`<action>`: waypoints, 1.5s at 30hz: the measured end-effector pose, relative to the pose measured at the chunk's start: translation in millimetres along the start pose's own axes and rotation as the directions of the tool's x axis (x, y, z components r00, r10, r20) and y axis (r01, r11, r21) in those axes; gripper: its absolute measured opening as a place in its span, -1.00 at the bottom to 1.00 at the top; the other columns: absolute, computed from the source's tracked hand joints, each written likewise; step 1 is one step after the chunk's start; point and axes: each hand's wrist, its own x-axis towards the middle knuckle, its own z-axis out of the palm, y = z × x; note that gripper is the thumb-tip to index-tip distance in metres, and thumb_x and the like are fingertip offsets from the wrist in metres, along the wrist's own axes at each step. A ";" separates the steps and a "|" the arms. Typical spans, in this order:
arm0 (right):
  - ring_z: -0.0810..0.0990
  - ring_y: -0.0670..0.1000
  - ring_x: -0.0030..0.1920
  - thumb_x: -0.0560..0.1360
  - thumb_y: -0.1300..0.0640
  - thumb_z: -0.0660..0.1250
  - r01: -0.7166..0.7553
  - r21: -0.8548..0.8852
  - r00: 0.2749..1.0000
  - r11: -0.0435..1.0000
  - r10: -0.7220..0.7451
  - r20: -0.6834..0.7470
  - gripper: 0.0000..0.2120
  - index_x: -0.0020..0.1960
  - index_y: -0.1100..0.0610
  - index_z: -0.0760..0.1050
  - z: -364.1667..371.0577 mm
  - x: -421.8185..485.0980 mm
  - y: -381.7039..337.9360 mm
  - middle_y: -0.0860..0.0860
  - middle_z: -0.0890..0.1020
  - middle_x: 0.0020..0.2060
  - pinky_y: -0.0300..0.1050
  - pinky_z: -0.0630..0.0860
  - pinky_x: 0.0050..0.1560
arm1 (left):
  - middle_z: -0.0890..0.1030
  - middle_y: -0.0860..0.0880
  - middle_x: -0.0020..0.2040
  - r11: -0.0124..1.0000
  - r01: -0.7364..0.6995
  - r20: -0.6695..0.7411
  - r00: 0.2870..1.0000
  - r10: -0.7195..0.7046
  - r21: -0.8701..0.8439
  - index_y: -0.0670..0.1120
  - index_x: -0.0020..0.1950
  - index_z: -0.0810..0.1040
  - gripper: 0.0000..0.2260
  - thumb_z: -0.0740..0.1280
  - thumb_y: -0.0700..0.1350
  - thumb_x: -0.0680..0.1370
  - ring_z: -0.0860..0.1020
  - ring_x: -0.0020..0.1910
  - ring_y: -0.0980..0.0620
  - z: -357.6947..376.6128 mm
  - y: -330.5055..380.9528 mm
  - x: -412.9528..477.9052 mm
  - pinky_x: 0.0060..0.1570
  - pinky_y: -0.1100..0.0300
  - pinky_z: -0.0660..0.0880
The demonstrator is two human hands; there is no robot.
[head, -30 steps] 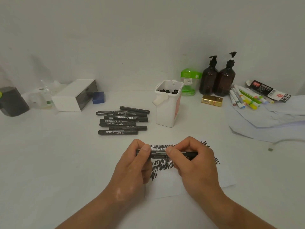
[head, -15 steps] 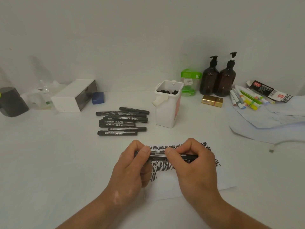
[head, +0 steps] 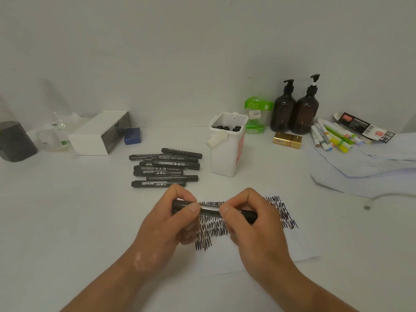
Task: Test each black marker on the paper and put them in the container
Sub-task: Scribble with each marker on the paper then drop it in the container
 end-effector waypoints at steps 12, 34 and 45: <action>0.70 -0.09 -0.22 0.38 -0.07 0.45 0.045 -0.171 0.970 0.984 -0.002 0.243 -0.87 -0.08 -0.16 0.61 -6.4 -1.6 4.3 -0.14 0.74 -0.24 -0.27 0.58 -0.12 | 0.69 -0.07 -0.09 1.000 -0.031 -0.020 0.999 0.031 0.004 -0.05 0.07 0.69 -0.71 0.43 0.08 0.44 0.62 -0.16 0.01 -2.9 -6.7 1.3 -0.20 0.17 0.55; 0.46 -0.01 -0.43 0.58 0.08 0.39 0.044 0.012 0.983 0.999 -0.041 -0.177 -0.84 -0.17 0.02 0.65 -64.0 37.3 -8.6 0.01 0.55 -0.45 -0.06 0.44 -0.37 | 0.55 0.10 -0.41 0.872 -0.049 -0.123 0.985 0.125 0.488 0.09 -0.11 0.68 -0.85 0.37 -0.08 0.61 0.45 -0.42 0.17 -23.1 -13.1 8.5 -0.35 0.41 0.38; 0.69 0.00 -0.11 0.53 -0.07 0.39 0.271 -0.648 0.880 0.712 -0.457 -0.133 -0.87 0.00 -0.04 0.60 -53.1 152.9 -114.3 -0.09 0.71 -0.14 0.09 0.62 0.10 | 0.50 0.11 -0.42 0.938 -0.052 -0.341 0.924 0.175 0.342 0.02 -0.11 0.65 -0.79 0.39 0.10 0.35 0.40 -0.40 0.07 -35.3 -21.3 15.9 -0.28 0.06 0.38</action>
